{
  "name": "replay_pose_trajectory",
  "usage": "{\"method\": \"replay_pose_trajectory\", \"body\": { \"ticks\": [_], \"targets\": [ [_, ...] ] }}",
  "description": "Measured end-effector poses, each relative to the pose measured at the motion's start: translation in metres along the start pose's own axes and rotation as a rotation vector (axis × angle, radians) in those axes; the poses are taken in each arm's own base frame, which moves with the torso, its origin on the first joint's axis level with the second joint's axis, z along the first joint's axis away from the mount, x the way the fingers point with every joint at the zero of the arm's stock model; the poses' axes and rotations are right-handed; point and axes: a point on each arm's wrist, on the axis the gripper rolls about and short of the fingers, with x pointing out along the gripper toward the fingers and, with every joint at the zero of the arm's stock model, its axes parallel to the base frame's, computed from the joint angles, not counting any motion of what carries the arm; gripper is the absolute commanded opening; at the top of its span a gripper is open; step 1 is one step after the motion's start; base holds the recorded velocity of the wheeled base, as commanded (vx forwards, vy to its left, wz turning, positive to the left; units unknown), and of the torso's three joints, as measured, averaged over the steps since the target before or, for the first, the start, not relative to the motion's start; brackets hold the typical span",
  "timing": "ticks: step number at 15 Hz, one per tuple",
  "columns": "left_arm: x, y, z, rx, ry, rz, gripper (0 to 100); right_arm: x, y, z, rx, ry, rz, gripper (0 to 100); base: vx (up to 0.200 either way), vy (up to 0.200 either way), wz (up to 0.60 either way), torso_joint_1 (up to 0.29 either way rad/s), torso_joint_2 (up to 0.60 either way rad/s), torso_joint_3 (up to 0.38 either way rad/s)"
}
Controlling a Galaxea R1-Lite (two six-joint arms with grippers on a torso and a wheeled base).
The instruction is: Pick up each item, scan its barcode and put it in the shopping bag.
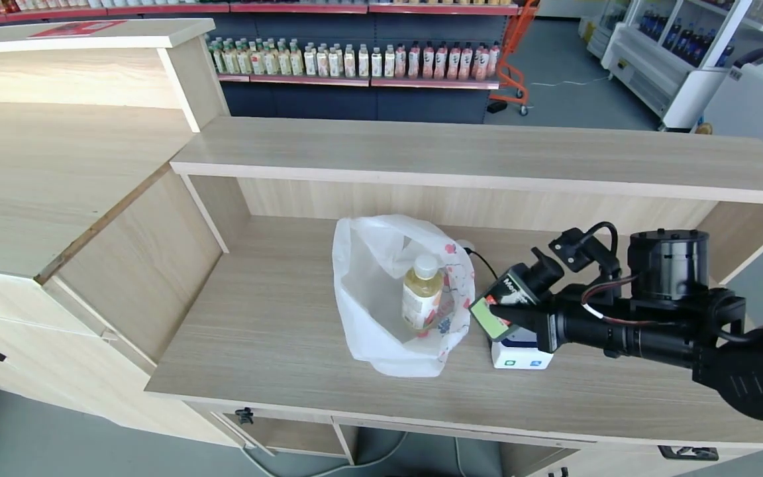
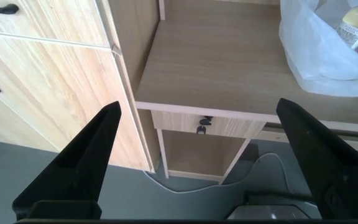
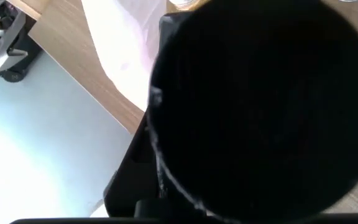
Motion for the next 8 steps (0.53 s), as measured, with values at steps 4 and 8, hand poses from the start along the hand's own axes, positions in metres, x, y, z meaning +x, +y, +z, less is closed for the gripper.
{"method": "replay_pose_trajectory", "body": {
  "ticks": [4, 8],
  "targets": [
    [0.0, 0.0, 0.0, 0.0, 0.0, 0.001, 100, 0.025, 0.003, -0.005, -0.108, -0.03, 0.038, 0, 0.0, 0.0, 0.0, 0.0, 0.0, 0.0],
    [0.0, 0.0, 0.0, 0.0, 0.0, 0.0, 100, 0.054, 0.0, -0.018, -0.144, -0.088, 0.194, 0, 0.0, 0.0, 0.0, 0.0, 0.0, 0.0]
  ]
}}
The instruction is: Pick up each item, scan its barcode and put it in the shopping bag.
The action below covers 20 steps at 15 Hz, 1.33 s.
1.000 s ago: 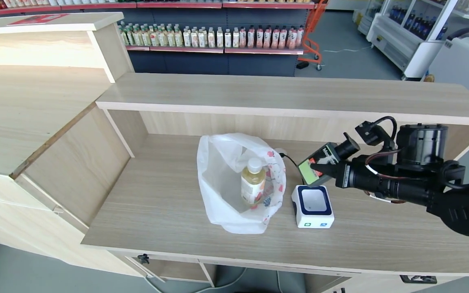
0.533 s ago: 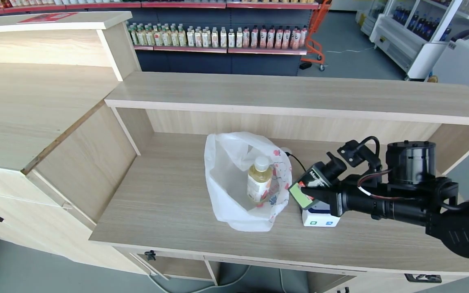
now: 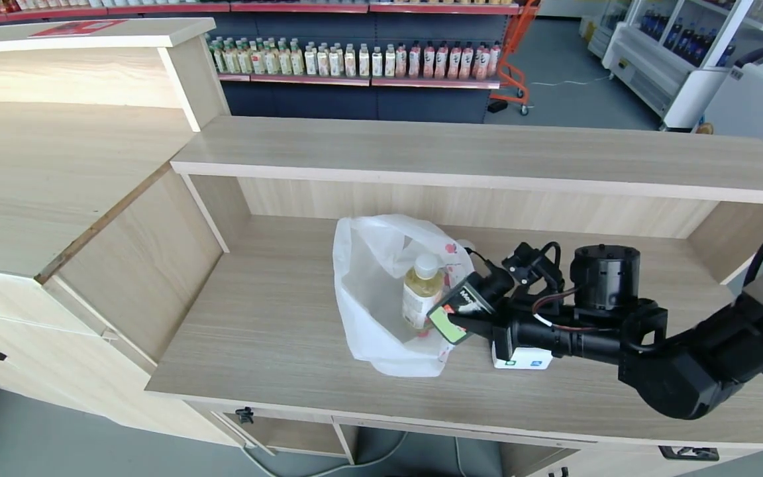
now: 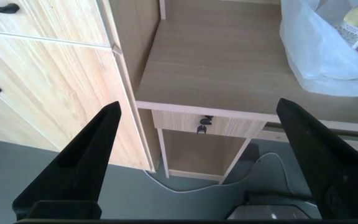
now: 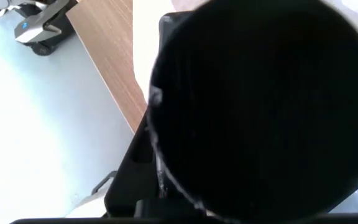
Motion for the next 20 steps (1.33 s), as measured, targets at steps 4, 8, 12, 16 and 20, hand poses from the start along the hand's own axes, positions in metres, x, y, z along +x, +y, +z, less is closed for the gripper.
{"method": "replay_pose_trajectory", "body": {
  "ticks": [4, 8, 12, 16, 20],
  "targets": [
    [0.0, 0.0, 0.0, 0.0, 0.0, 0.0, 100, 0.015, -0.013, -0.026, 0.031, 0.051, -0.009, 0, 0.0, 0.0, 0.0, 0.0, 0.0, 0.0],
    [0.0, 0.0, 0.0, 0.0, 0.0, 0.001, 100, 0.042, -0.019, -0.03, 0.023, 0.037, 0.011, 0, 0.0, 0.0, 0.0, 0.0, 0.0, 0.0],
    [0.0, 0.0, 0.0, 0.0, 0.0, 0.0, 100, 0.067, -0.021, -0.031, 0.0, 0.015, 0.034, 0, 0.0, 0.0, 0.0, 0.0, 0.0, 0.0],
    [0.0, 0.0, 0.0, 0.0, 0.0, 0.001, 100, 0.08, -0.026, -0.037, -0.033, 0.011, 0.037, 0, 0.0, 0.0, 0.0, 0.0, 0.0, 0.0],
    [0.0, 0.0, 0.0, 0.0, 0.0, 0.001, 100, 0.082, -0.031, -0.047, -0.078, 0.028, 0.031, 0, 0.0, 0.0, 0.0, 0.0, 0.0, 0.0]
  ]
}}
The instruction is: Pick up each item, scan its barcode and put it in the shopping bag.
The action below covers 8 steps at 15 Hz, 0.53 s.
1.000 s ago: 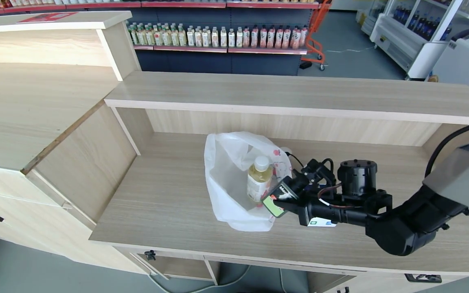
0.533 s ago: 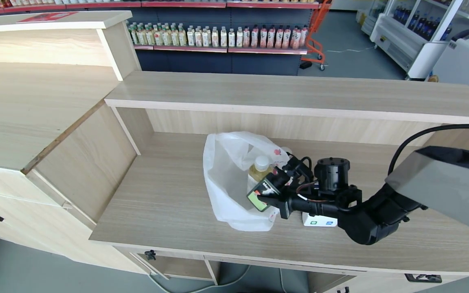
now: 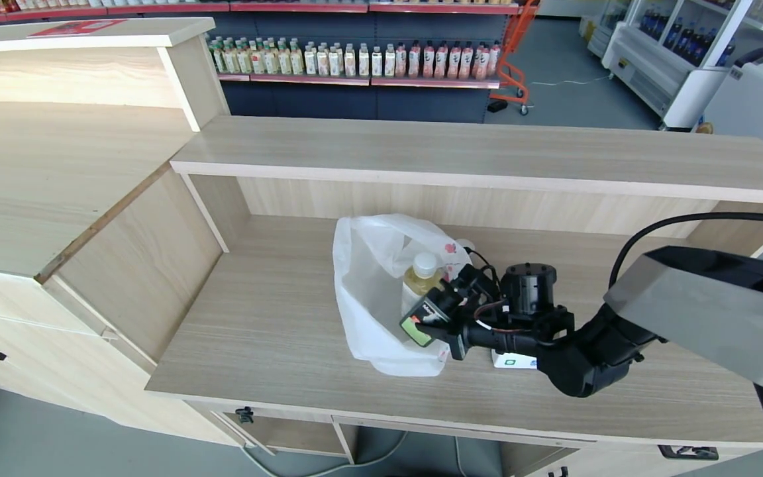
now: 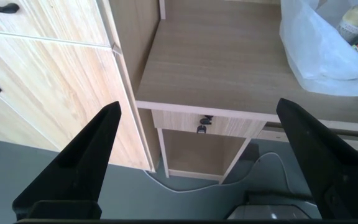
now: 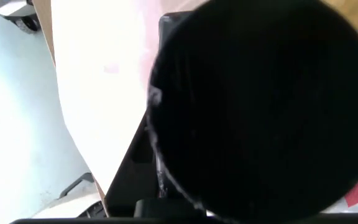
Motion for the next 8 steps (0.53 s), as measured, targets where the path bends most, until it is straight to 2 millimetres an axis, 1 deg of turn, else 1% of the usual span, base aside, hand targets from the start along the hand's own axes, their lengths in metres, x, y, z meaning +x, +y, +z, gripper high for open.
{"method": "replay_pose_trajectory", "body": {
  "ticks": [1, 5, 8],
  "targets": [
    [0.0, 0.0, 0.0, 0.0, 0.0, 0.0, 100, 0.0, -0.001, -0.002, -0.004, 0.002, -0.001, 100, 0.0, 0.0, 0.0, 0.0, 0.0, 0.0],
    [0.0, 0.0, 0.0, 0.0, 0.0, 0.0, 100, 0.0, 0.001, -0.001, -0.005, 0.0, 0.003, 100, 0.0, 0.0, 0.0, 0.0, 0.0, 0.0],
    [0.0, 0.0, 0.0, 0.0, 0.0, 0.0, 100, -0.009, 0.004, 0.005, 0.023, -0.001, 0.004, 100, 0.0, 0.0, 0.0, 0.0, 0.0, 0.0]
  ]
}}
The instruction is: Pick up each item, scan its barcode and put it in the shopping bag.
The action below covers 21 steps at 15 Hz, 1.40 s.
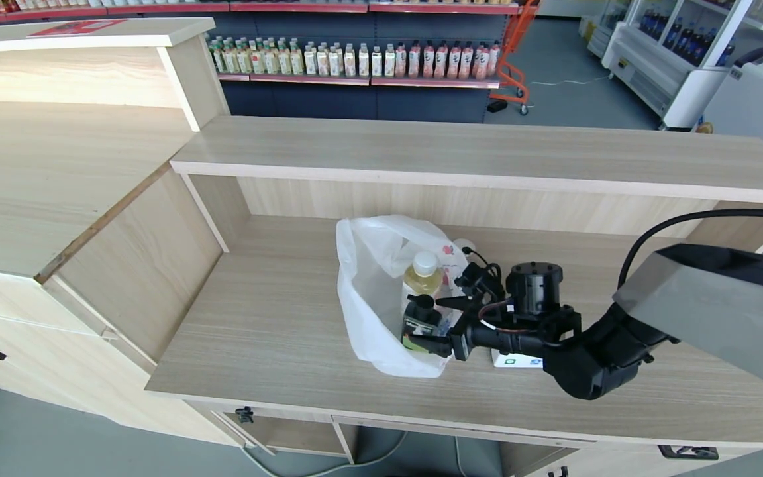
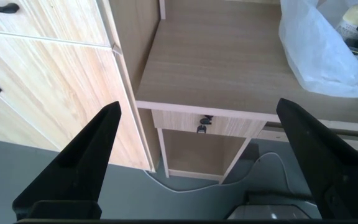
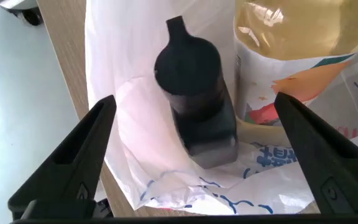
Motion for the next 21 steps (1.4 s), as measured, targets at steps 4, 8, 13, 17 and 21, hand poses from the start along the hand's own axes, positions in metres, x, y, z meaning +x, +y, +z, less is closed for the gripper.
{"method": "replay_pose_trajectory", "body": {
  "ticks": [4, 8, 13, 17, 21],
  "targets": [
    [0.0, 0.0, 0.0, 0.0, 0.0, 0.0, 100, -0.025, -0.004, 0.014, 0.095, -0.018, -0.037, 100, 0.0, 0.0, 0.0, 0.0, 0.0, 0.0],
    [0.0, 0.0, 0.0, 0.0, 0.0, 0.0, 100, -0.059, 0.002, 0.051, 0.182, -0.089, -0.066, 100, 0.0, 0.0, 0.0, 0.0, 0.0, 0.0],
    [0.0, 0.0, 0.0, 0.0, 0.0, 0.0, 100, -0.162, 0.041, 0.092, 0.214, -0.132, -0.233, 100, 0.0, 0.0, 0.0, 0.0, 0.0, 0.0],
    [0.0, 0.0, 0.0, 0.0, 0.0, 0.0, 100, -0.26, 0.11, 0.054, 0.263, -0.028, -0.589, 100, 0.0, 0.0, 0.0, 0.0, 0.0, 0.0],
    [0.0, 0.0, 0.0, 0.0, 0.0, 0.0, 100, -0.326, 0.172, 0.002, 0.284, 0.006, -0.832, 100, 0.0, 0.0, 0.0, 0.0, 0.0, 0.0]
  ]
}}
